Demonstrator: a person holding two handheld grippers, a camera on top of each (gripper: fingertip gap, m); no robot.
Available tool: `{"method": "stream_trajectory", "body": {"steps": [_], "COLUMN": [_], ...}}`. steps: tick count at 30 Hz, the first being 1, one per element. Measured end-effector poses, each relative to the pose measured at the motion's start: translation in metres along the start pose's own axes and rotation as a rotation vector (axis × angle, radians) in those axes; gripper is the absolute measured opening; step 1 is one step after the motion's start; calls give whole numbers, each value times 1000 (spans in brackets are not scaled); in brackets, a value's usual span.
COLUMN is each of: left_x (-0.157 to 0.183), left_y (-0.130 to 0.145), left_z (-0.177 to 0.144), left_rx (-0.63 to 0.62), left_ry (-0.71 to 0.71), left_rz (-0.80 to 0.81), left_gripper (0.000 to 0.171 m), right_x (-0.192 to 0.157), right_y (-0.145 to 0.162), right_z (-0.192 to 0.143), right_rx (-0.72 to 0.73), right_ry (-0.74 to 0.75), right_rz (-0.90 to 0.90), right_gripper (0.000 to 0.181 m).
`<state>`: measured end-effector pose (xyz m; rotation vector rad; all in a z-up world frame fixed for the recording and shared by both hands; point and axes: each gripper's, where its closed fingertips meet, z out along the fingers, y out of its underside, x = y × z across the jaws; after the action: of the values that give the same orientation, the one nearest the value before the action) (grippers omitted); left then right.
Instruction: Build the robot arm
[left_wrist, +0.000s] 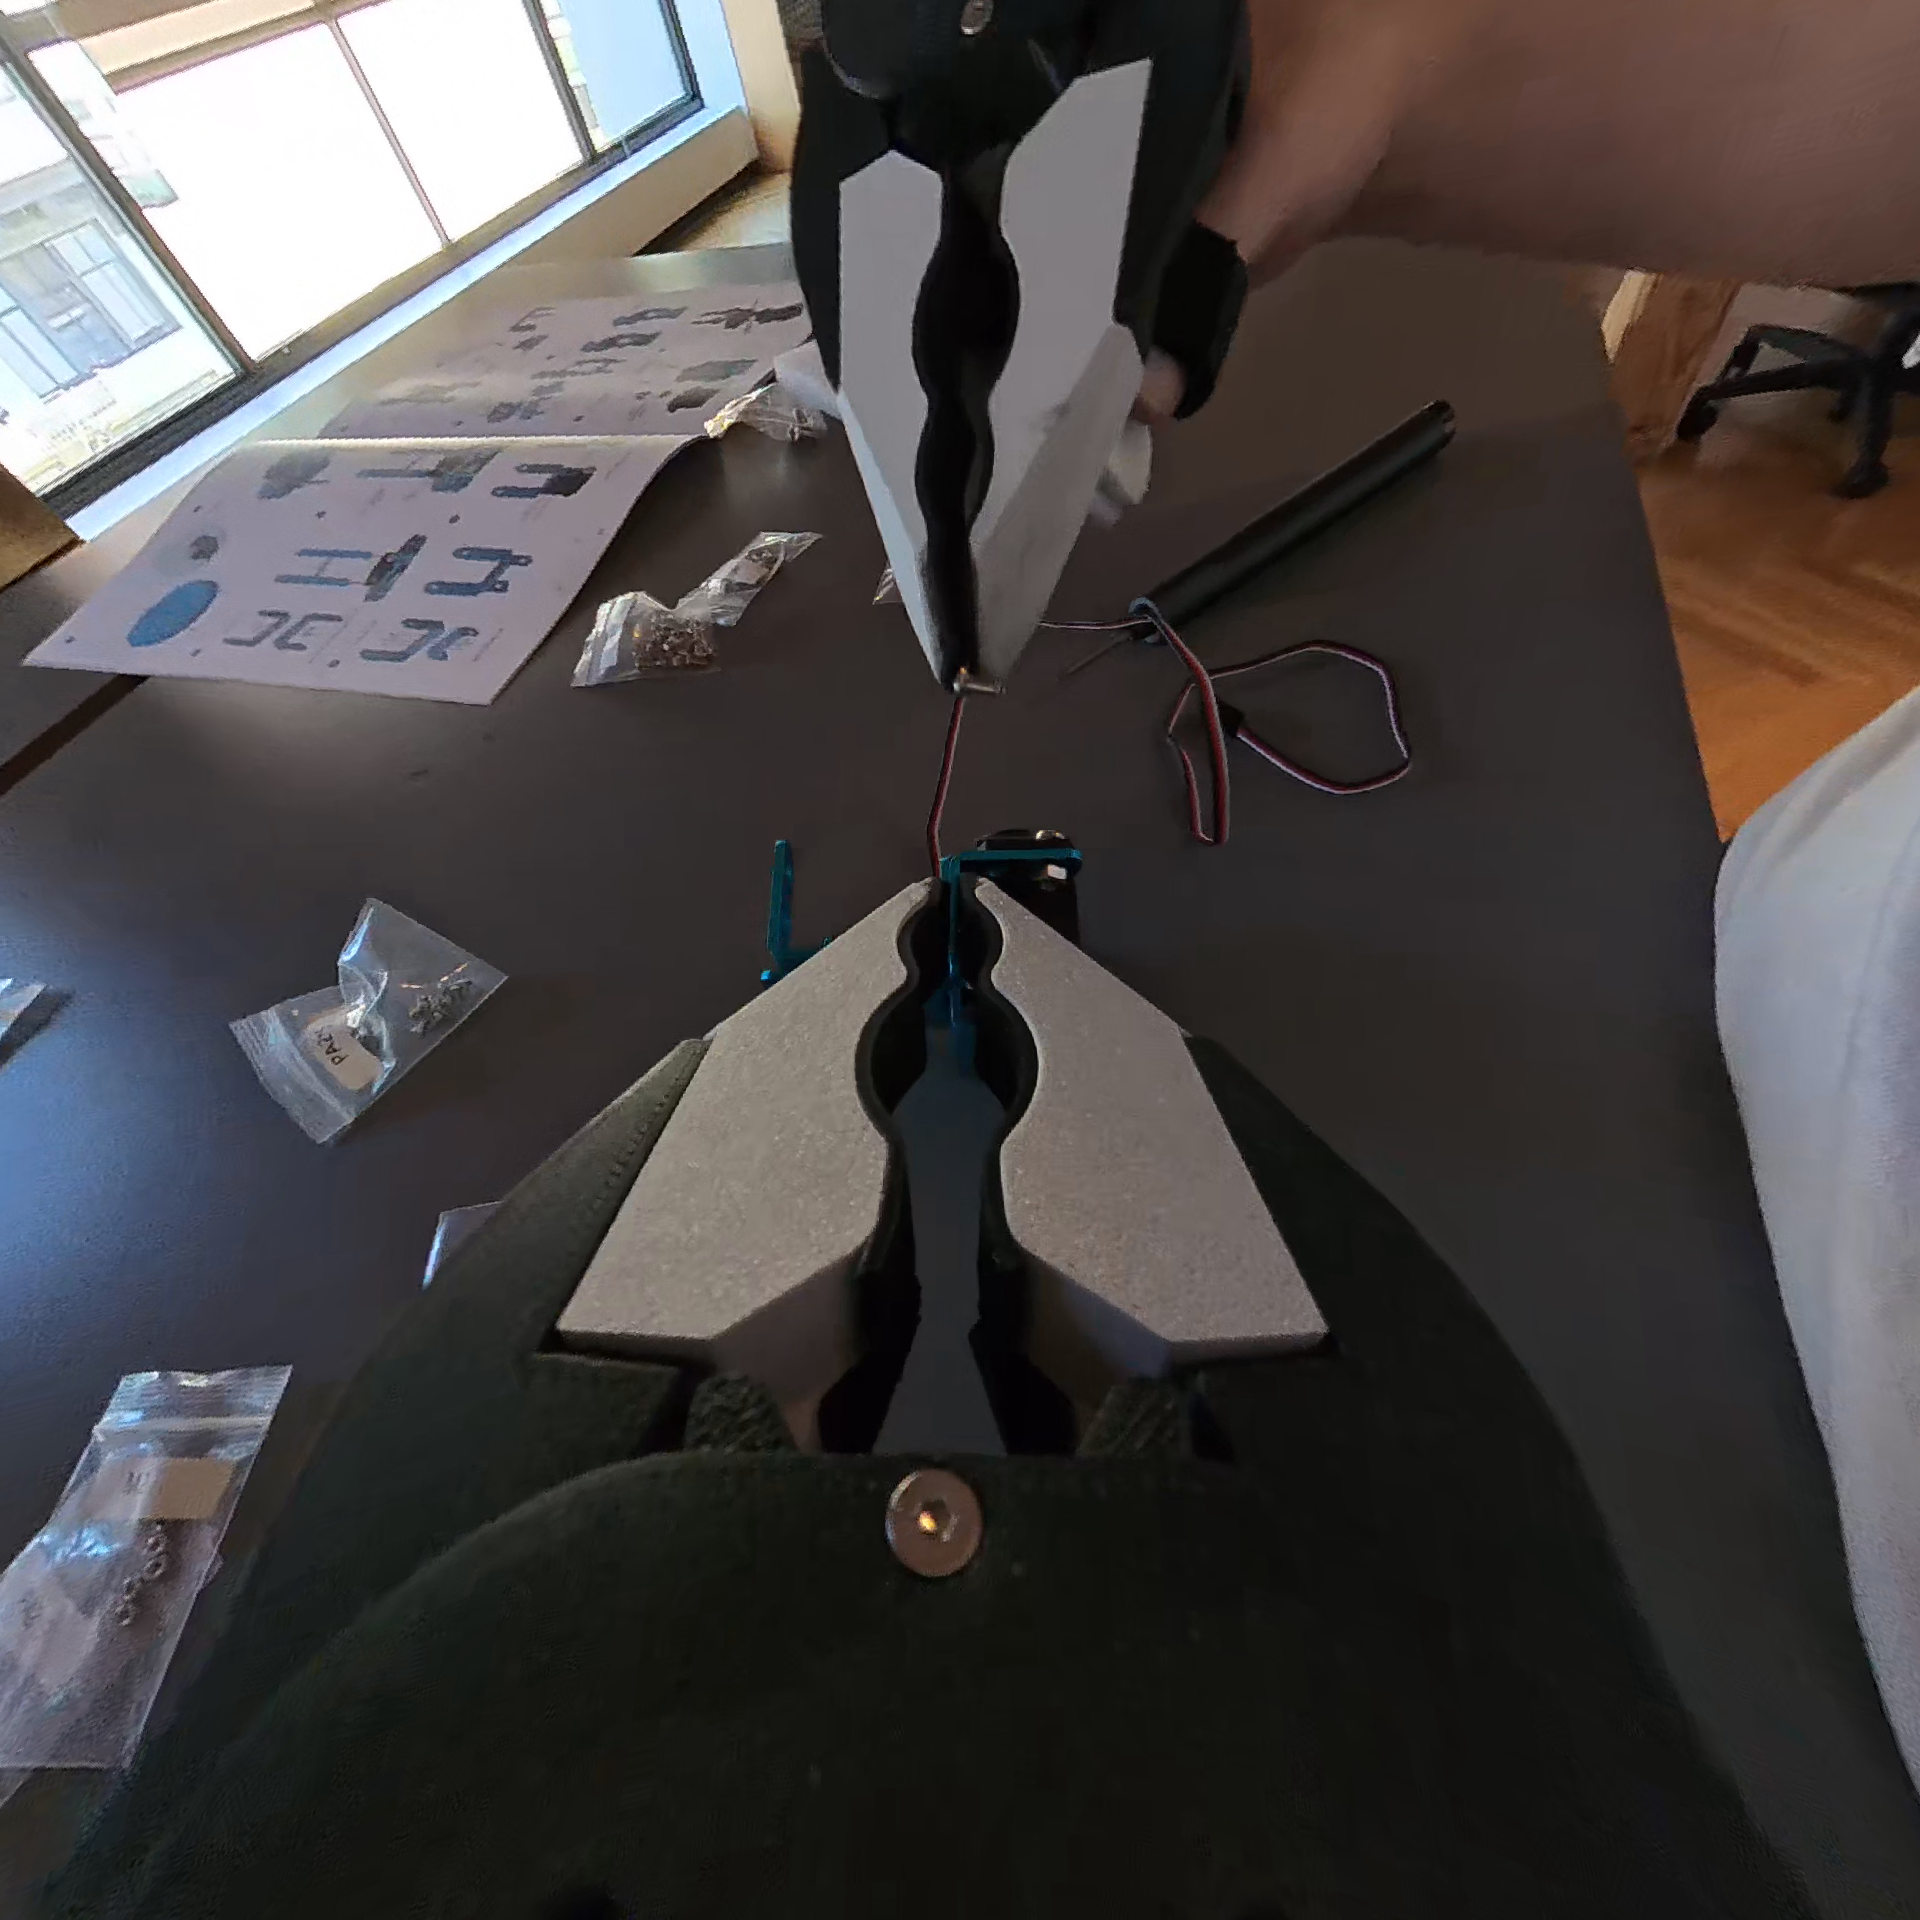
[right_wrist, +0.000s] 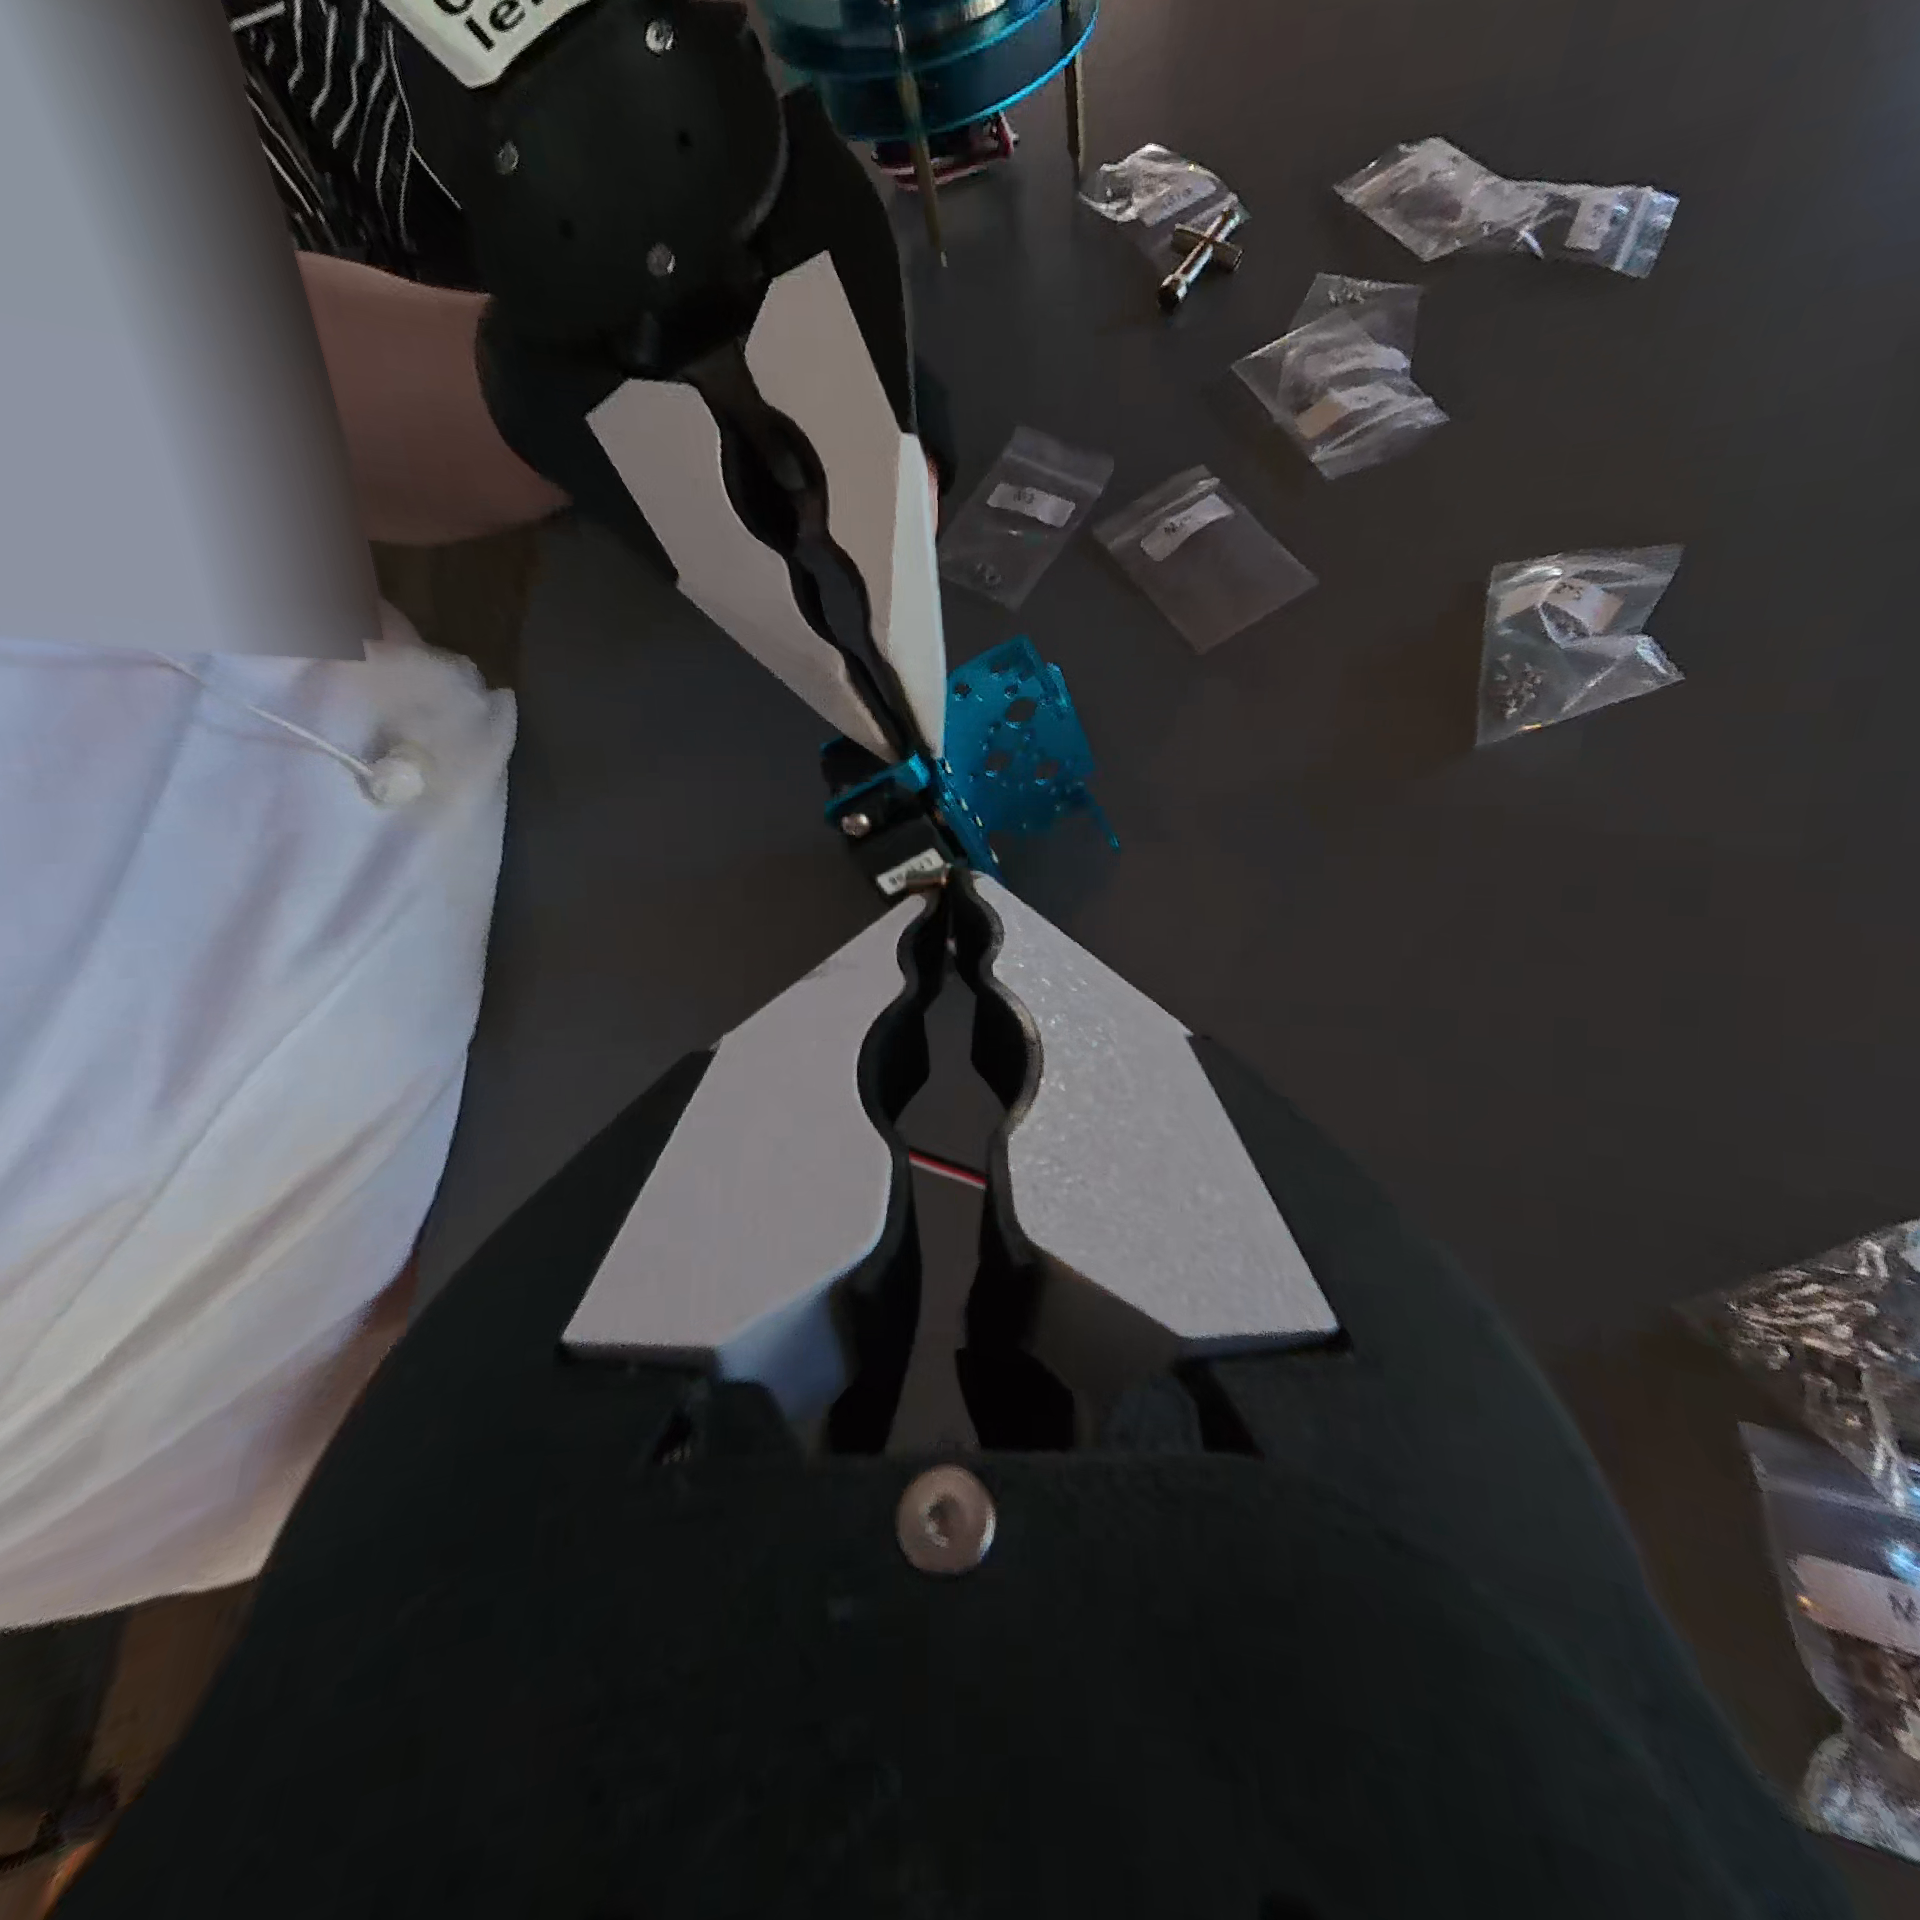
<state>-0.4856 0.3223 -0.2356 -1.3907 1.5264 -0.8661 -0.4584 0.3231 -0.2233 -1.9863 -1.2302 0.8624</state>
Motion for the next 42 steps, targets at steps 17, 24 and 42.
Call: {"method": "stream_trajectory", "body": {"steps": [17, 24, 42], "left_x": [0, 1, 2], "left_y": [-2, -2, -2], "left_z": [7, 7, 7], "left_rx": [-66, -70, -64], "left_ry": [-190, -250, -315], "left_rz": [-76, -47, 0], "left_gripper": [2, 2, 2], "right_x": [3, 0, -6], "right_y": [5, 5, 14], "right_z": [17, 18, 17], "right_rx": [-157, -245, -366], "right_ry": [518, 557, 318], "right_rz": [-84, -87, -51], "right_gripper": [2, 2, 1]}}
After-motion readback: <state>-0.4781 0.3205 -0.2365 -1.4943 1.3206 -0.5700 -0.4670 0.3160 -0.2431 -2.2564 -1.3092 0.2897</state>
